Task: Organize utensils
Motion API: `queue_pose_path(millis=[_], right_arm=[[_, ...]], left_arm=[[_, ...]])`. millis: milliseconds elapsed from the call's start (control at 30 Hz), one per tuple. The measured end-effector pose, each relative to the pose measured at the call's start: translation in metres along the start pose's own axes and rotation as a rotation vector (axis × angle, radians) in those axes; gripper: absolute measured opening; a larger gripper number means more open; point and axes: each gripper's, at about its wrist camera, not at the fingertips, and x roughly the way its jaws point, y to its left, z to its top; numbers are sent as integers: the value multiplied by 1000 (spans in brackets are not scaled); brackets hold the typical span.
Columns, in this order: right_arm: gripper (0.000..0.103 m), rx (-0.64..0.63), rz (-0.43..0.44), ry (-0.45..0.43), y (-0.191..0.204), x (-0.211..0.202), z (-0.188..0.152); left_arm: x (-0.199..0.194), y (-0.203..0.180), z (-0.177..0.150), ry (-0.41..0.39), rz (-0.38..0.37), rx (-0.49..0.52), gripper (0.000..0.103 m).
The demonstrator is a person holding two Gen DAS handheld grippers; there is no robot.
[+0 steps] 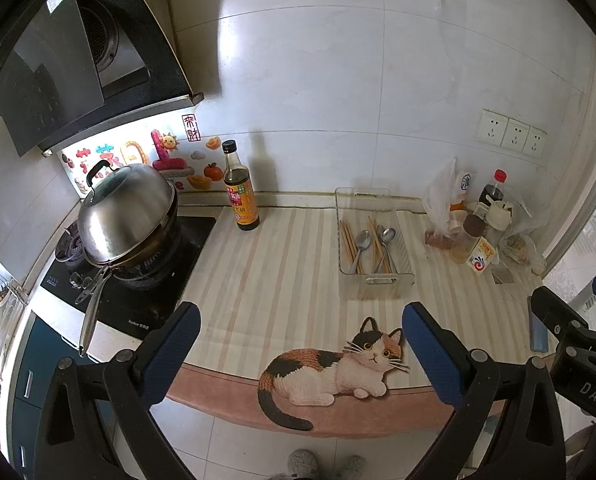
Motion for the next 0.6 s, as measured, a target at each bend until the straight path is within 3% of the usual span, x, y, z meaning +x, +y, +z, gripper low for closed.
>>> queue_pose_path(millis=[600], right_arm=[[103, 1, -2, 3, -3, 0, -3]], left_arm=[[-4, 3, -3, 1, -17, 5, 103]])
